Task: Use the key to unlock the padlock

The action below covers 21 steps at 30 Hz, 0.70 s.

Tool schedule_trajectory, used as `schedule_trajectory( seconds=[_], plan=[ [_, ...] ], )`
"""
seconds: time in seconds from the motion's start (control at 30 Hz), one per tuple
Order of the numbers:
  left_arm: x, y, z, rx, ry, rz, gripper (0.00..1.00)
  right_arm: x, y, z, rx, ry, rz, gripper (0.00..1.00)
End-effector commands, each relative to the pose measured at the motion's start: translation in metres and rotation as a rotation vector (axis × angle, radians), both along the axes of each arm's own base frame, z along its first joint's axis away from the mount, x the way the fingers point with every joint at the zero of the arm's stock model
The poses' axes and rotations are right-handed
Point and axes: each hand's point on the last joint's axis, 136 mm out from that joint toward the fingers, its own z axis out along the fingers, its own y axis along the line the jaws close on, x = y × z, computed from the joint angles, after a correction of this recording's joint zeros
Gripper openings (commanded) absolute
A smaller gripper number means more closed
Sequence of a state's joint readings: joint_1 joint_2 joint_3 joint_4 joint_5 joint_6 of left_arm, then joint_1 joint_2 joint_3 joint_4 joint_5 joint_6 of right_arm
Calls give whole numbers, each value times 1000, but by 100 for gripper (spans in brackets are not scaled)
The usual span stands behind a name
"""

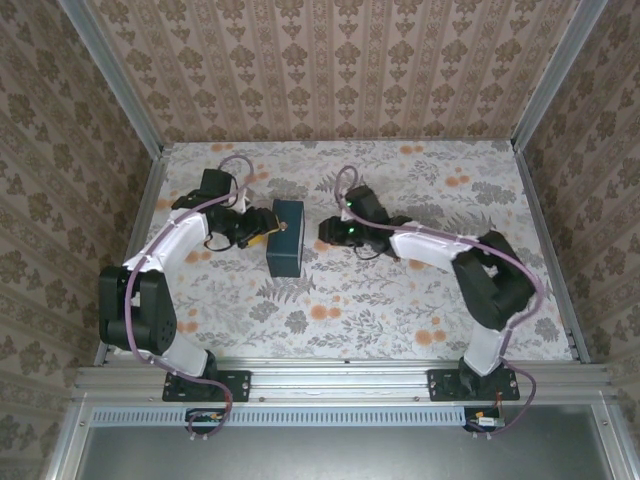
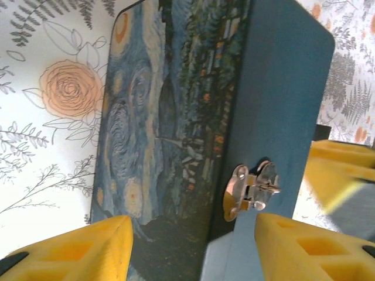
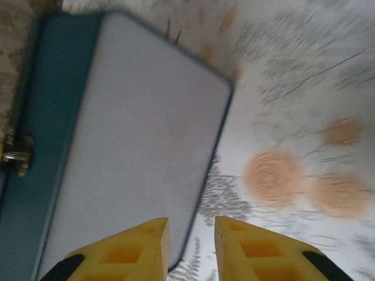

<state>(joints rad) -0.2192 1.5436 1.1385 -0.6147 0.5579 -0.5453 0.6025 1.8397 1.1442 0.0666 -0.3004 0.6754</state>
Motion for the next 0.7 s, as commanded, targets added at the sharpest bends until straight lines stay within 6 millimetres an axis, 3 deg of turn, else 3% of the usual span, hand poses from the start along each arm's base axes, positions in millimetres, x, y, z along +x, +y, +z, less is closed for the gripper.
schedule_trajectory(
  seconds=[0.0, 0.27, 0.43, 0.53, 0.67],
  plan=[
    [-1, -12, 5, -65, -5, -22, 57, 4, 44, 19, 153, 8, 48, 26],
    [2, -20, 10, -93, -16, -9, 56, 13, 91, 17, 196, 37, 78, 29],
    [8, -13, 28, -36, -73, 23, 56, 16, 109, 4, 192, 70, 74, 29],
    [12, -18, 40, -30, -100, 12, 56, 14, 111, -9, 169, 95, 75, 30],
    [12, -36, 37, -12, -78, -31, 56, 14, 91, -21, 102, 101, 40, 30]
  ],
)
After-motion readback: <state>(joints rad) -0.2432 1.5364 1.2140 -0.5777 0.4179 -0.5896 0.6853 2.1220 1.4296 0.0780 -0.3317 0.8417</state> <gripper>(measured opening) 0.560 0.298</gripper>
